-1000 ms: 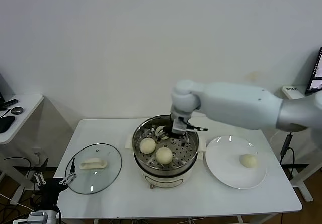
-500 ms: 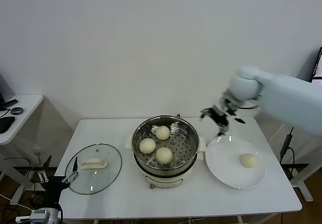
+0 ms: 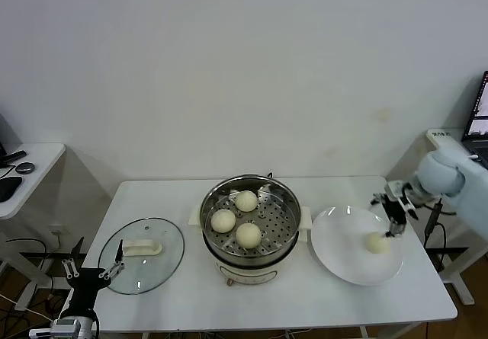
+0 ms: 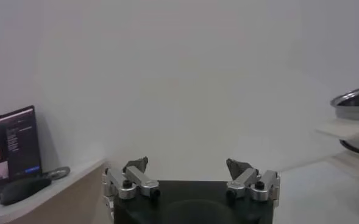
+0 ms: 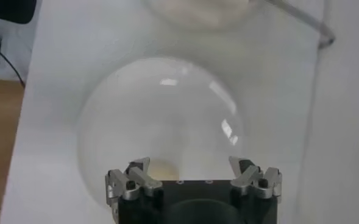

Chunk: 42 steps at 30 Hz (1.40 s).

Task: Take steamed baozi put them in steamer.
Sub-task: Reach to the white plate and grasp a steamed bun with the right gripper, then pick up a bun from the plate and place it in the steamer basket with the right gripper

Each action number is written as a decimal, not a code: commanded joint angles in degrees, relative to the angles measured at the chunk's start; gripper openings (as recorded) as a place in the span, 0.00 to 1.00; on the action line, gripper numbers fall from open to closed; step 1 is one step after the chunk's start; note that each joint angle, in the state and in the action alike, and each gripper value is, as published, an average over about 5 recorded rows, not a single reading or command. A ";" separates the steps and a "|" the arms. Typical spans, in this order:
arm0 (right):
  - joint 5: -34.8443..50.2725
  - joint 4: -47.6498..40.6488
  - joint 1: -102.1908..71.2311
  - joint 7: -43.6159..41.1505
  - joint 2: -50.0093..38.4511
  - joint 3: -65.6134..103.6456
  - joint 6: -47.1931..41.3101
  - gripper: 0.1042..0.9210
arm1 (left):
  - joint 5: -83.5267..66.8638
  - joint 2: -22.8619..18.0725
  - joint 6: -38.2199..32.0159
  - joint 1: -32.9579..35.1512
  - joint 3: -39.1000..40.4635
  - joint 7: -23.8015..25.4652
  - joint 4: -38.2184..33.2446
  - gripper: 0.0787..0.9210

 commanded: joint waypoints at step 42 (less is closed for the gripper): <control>-1.85 -5.97 1.01 1.90 5.50 -1.37 -5.80 0.35 | 0.07 -0.42 -0.19 0.62 -1.15 -0.04 0.19 0.88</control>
